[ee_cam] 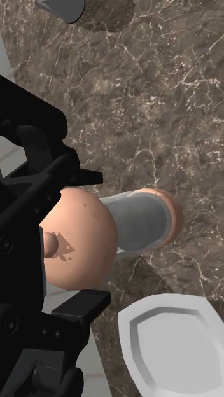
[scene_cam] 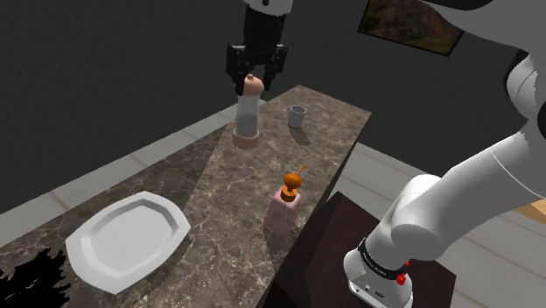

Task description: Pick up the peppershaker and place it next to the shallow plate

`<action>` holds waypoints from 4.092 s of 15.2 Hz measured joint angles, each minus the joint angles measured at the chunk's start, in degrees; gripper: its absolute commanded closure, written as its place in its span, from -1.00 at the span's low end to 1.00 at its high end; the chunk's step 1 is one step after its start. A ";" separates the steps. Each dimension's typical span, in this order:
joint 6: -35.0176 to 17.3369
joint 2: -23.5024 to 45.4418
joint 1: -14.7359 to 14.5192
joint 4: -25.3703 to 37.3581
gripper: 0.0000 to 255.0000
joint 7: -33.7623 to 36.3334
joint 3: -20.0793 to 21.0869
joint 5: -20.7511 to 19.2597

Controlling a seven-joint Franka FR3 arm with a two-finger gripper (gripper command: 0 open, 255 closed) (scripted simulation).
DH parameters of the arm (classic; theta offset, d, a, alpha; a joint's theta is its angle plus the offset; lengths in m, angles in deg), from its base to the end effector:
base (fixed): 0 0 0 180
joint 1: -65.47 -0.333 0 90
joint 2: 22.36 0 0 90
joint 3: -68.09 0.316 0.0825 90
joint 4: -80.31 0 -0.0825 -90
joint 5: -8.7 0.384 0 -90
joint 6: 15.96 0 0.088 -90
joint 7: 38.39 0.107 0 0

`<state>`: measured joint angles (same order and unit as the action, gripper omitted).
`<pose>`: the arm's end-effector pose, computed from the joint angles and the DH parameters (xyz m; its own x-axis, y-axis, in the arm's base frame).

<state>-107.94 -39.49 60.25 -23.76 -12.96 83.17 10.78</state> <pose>0.4283 0.1835 0.6576 0.9914 -0.0969 0.0878 -0.0975 -0.9952 0.0030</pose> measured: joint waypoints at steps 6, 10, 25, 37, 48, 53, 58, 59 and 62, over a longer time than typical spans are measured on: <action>0.40 6.94 -2.24 7.03 1.00 8.24 5.71 -1.41; -1.75 7.16 -2.78 5.07 1.00 9.70 6.58 -1.42; -13.23 5.53 -3.08 -7.95 1.00 9.78 6.72 -0.78; -22.49 6.20 -3.19 -16.58 1.00 10.13 7.07 -0.94; -30.94 8.58 -3.30 -22.83 1.00 11.39 7.79 -1.86; -35.10 10.63 -3.16 -25.11 1.00 12.12 8.04 -2.83; -36.17 10.95 -3.14 -25.86 1.00 12.26 8.07 -2.99; -36.19 10.95 -3.14 -25.87 1.00 12.26 8.07 -3.00; -36.21 10.95 -3.14 -25.88 -1.00 12.25 8.07 -3.00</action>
<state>-144.15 -28.54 57.11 -49.64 -0.71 91.24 7.79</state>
